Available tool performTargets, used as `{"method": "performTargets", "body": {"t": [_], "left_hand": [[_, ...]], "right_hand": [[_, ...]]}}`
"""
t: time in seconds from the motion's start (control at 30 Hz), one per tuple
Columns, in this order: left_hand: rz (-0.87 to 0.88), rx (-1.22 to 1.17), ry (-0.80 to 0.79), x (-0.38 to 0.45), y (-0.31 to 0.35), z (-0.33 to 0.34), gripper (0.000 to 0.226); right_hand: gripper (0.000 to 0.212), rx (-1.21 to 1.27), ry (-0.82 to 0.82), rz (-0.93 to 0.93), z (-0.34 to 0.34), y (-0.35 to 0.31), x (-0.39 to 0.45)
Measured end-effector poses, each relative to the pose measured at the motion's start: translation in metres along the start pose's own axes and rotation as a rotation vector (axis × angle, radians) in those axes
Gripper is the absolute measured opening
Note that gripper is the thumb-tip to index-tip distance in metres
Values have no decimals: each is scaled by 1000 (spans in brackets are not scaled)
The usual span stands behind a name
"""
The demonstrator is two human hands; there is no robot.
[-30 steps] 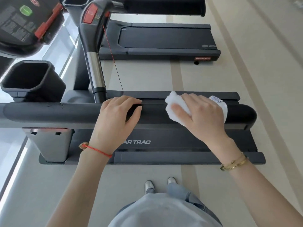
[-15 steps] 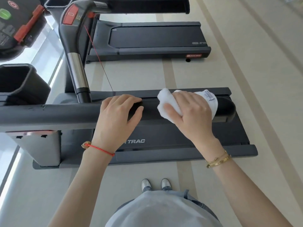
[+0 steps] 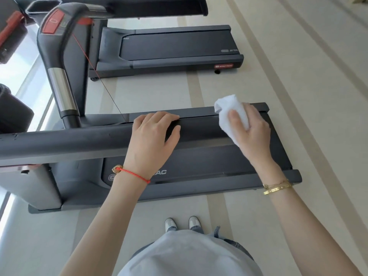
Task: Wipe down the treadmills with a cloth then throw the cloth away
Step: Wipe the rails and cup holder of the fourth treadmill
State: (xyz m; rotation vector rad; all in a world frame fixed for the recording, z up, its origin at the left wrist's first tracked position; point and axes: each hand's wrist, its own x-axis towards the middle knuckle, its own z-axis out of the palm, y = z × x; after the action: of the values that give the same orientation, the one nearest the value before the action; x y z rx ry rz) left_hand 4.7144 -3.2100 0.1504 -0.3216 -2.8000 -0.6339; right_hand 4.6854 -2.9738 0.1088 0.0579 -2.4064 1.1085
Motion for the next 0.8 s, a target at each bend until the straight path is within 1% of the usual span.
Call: {"method": "performTargets", "body": {"t": [0.03, 0.1, 0.17, 0.2, 0.27, 0.33, 0.37, 0.4, 0.47, 0.53, 0.6, 0.67, 0.77, 0.8], "left_hand": [[-4, 0, 3, 0, 1, 1, 22], [-15, 0, 7, 0, 3, 3, 21], [-27, -2, 11, 0, 4, 3, 21], [-32, -3, 11, 0, 5, 4, 21], [-43, -4, 8, 0, 7, 5, 21], [-54, -5, 11, -1, 9, 5, 22], [-58, -6, 13, -1, 10, 5, 22], [-61, -7, 15, -2, 10, 5, 22], [-64, -8, 21, -2, 11, 5, 22], [-66, -5, 29, -2, 12, 6, 22], [-67, 5, 35, -2, 12, 7, 21], [-64, 9, 44, -2, 13, 8, 21], [-56, 22, 48, -2, 13, 8, 20], [-48, 26, 50, -1, 13, 8, 20]], "right_hand": [[27, 50, 10, 9, 0, 3, -7], [28, 142, 24, -20, 3, 8, -19], [26, 195, -42, -39, 2, 11, -19], [27, 194, -72, 5, 0, 10, -14], [27, 162, -127, 156, -7, 9, 5], [29, 193, -282, 268, -15, 8, 24], [29, 195, -340, 294, -17, 8, 29], [31, 173, -361, 291, -19, 6, 30], [34, 72, -286, 187, -19, 4, 20], [35, -39, -204, -9, -14, -1, 1], [41, -176, -191, -184, -8, -6, -8], [44, -286, -217, -204, -6, -12, 5], [51, -428, -360, -154, -1, -21, 35], [52, -467, -389, -169, 2, -23, 40]]}}
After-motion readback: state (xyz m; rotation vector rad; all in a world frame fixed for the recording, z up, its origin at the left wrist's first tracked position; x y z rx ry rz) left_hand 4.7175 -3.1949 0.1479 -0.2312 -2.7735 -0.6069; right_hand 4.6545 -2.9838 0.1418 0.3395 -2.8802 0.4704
